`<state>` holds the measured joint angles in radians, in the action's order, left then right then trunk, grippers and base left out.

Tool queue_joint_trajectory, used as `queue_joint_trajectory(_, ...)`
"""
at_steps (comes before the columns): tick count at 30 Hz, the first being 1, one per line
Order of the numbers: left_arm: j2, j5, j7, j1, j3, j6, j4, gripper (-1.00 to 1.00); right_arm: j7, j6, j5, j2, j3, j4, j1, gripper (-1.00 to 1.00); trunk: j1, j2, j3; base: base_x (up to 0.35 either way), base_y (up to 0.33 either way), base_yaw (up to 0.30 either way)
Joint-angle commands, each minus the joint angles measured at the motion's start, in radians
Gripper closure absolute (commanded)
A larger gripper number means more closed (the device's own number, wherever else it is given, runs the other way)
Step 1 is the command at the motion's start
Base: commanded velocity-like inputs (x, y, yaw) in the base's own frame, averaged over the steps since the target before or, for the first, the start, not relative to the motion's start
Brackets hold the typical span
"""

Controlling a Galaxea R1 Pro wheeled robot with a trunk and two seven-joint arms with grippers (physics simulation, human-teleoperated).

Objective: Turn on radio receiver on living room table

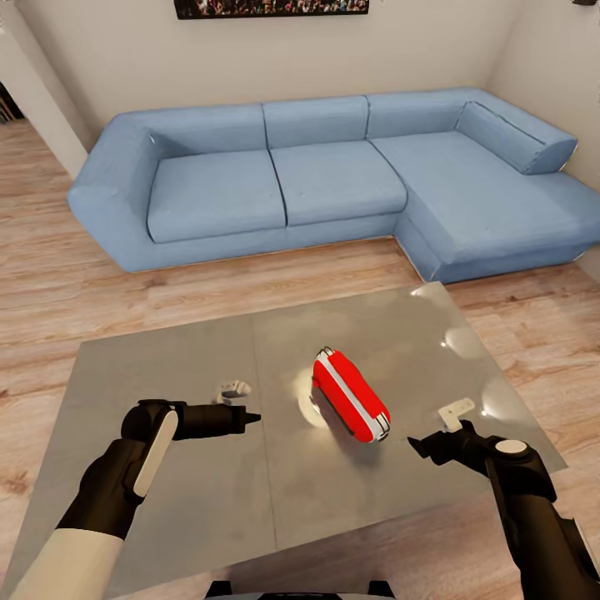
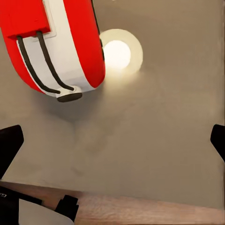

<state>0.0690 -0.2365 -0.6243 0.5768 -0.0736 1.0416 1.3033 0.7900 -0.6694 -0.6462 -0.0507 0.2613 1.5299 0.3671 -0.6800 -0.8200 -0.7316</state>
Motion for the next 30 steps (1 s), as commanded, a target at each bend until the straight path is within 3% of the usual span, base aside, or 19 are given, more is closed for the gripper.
queue_joint_trajectory(1,0.000,0.000,0.000,0.000,0.000,0.000,0.000,1.00,0.000,0.001,0.000,0.001,0.003,0.000,0.000,-1.00,0.000,0.000,0.002,0.000,0.000,0.000)
queue_joint_trajectory(14,0.003,0.001,0.002,0.000,0.000,0.001,0.002,1.00,-0.004,0.005,-0.004,0.002,0.008,0.000,0.000,-1.00,0.000,0.000,0.022,0.000,0.000,0.000)
queue_joint_trajectory(30,0.084,0.002,-0.002,-0.012,0.000,-0.007,-0.002,1.00,-0.008,0.003,-0.004,0.002,0.015,-0.009,-0.007,-1.00,0.000,0.000,0.048,0.000,0.000,0.000)
